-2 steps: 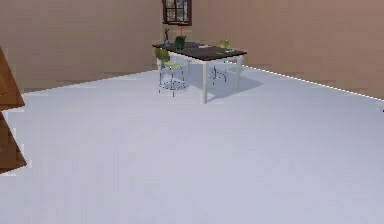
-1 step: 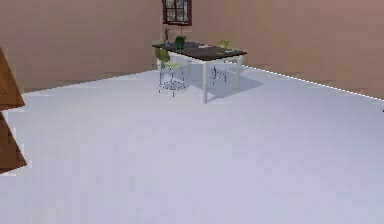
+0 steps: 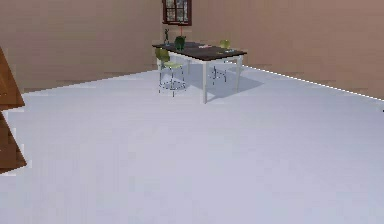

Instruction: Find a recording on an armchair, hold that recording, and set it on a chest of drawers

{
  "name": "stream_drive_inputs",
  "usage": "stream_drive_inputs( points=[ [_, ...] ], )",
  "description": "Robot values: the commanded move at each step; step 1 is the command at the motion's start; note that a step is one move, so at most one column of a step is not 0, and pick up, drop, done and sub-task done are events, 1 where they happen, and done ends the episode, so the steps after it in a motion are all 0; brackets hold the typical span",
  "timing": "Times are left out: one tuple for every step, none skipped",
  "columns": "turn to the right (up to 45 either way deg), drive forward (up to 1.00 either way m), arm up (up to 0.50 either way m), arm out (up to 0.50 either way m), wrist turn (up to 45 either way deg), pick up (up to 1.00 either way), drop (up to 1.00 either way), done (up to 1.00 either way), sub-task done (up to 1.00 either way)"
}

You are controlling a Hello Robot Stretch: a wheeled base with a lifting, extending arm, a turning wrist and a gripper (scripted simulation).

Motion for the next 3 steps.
stream_drive_inputs(
  points=[
    [0.0, 0.00, 0.14, 0.00, 0.0, 0.00, 0.00, 0.00, 0.00],
    [0.0, 0.00, 0.00, 0.00, -45.0, 0.00, 0.00, 0.00, 0.00],
    [0.0, 0.00, 0.00, 0.00, -45.0, 0.00, 0.00, 0.00, 0.00]
  ],
)
